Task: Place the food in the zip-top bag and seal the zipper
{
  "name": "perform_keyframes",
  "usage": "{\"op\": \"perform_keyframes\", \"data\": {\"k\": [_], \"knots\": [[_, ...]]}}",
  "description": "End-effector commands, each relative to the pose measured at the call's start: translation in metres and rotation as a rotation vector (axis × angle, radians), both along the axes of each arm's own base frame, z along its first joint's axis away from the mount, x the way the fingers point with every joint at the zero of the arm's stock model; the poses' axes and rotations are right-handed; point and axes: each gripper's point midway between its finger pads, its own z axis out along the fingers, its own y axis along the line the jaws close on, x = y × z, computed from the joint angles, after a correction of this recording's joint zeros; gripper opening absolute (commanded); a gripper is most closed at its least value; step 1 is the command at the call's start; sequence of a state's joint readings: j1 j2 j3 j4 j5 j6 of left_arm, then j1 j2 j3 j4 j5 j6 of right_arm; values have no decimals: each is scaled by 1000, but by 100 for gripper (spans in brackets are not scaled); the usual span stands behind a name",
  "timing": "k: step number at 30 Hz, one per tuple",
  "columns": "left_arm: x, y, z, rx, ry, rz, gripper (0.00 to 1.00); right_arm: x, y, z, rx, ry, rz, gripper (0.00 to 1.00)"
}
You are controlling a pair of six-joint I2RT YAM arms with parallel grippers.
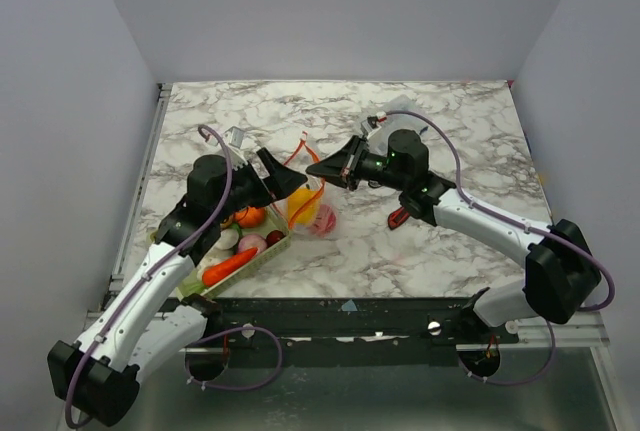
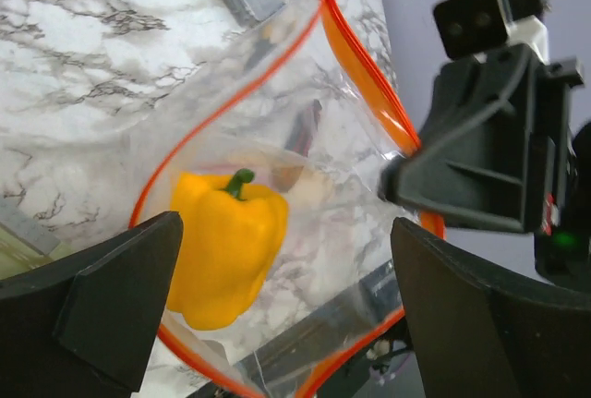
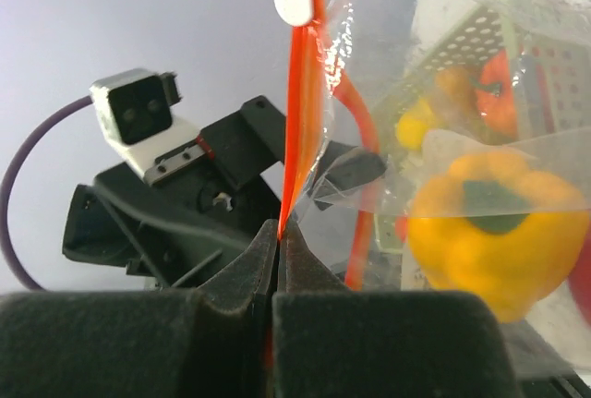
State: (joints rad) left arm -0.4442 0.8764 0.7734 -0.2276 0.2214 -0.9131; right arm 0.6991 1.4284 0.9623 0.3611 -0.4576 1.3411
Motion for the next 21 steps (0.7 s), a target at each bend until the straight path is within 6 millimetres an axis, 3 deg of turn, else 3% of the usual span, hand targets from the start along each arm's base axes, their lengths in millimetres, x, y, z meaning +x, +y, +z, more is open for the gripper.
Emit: {"op": "perform_keyframes", "data": {"k": [1,5,7,9,11,13,17,21], "knots": [[-26,-5,23,64,-114,-186,98,1,-6,6,9,-25,-20,0],[-30,17,22,185,-149,-126,91,-1,-7,4,8,-24,-15,0],[-30,33,14,251,-147,-69,78,-2,-8,5,8,-29,-12,0],[-34,38,15,270,-174,-62,75,-3,-8,5,6,-35,-10,0],[-39,39,21,252,-207,-65,76,-3,-9,4,-5,-37,-12,1],[-40,41,23,235,-226,-45,86,-4,-10,4,-15,-48,-13,0],[-28,57,-1,274,-121,76,88,-5,-12,6,-37,-67,-7,0],[-22,38,-20,277,-32,-18,71,-5,-17,8,-73,-88,-29,0]]}}
